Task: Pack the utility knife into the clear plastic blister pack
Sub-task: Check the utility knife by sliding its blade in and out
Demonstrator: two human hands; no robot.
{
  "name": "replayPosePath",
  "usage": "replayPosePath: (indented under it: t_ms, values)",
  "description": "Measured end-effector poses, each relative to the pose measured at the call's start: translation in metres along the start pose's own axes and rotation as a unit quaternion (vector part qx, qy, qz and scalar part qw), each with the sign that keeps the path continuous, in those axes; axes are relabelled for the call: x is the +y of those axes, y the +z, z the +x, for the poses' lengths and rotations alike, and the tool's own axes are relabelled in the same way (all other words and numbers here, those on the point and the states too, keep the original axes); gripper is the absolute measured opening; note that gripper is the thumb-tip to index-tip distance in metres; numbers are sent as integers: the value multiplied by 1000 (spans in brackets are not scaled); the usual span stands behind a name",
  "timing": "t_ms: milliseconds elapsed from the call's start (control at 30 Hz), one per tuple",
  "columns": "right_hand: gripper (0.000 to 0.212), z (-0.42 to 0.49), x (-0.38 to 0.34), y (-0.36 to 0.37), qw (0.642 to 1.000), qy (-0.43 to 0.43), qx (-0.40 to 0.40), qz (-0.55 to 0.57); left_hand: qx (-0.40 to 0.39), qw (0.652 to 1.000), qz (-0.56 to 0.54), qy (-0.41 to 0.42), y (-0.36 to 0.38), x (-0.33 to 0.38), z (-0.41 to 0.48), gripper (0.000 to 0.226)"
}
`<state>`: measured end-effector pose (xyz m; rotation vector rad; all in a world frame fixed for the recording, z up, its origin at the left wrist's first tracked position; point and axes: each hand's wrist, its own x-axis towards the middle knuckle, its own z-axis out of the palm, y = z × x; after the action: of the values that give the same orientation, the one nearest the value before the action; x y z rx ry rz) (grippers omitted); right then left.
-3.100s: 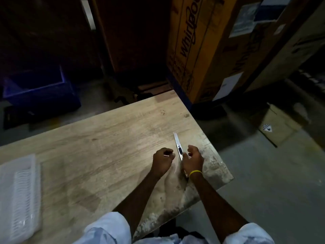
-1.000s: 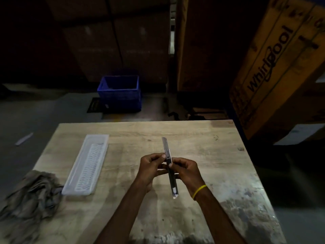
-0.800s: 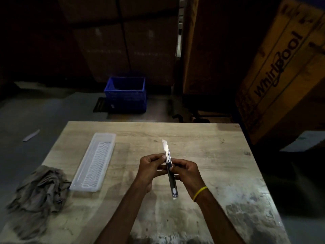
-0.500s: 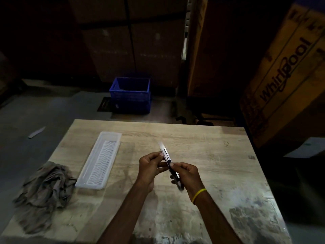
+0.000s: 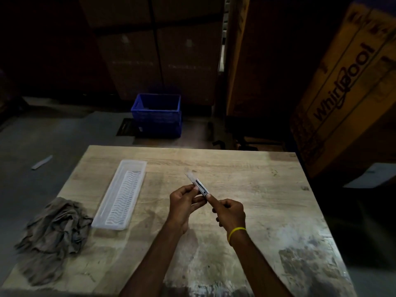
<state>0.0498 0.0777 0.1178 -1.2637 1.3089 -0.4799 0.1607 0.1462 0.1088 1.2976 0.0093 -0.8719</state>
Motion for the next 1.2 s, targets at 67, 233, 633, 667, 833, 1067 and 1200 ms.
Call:
replayPosePath:
  t_ms: [67, 233, 633, 667, 833, 1067, 1200]
  values:
    - [49, 0, 1, 0, 1000, 2, -5, -3, 3, 1000, 1, -2, -1, -1, 1, 15]
    - [43, 0, 2, 0, 1000, 3, -25, 11, 1, 1000, -9, -4, -4, -1, 2, 13]
    - [23, 5, 5, -1, 998, 0, -61, 28, 45, 996, 15, 76, -5, -3, 7, 42]
    - [21, 5, 5, -1, 998, -2, -64, 29, 44, 995, 20, 86, -6, -3, 7, 46]
    - [15, 8, 8, -1, 996, -7, -76, 36, 54, 991, 46, 112, -6, -3, 5, 51]
    - [7, 12, 11, -2, 993, 0, -91, 69, 61, 989, 61, 123, -9, -3, 5, 37]
    - [8, 14, 10, -2, 989, 10, -99, 107, 66, 988, 58, 127, -10, -1, 7, 31]
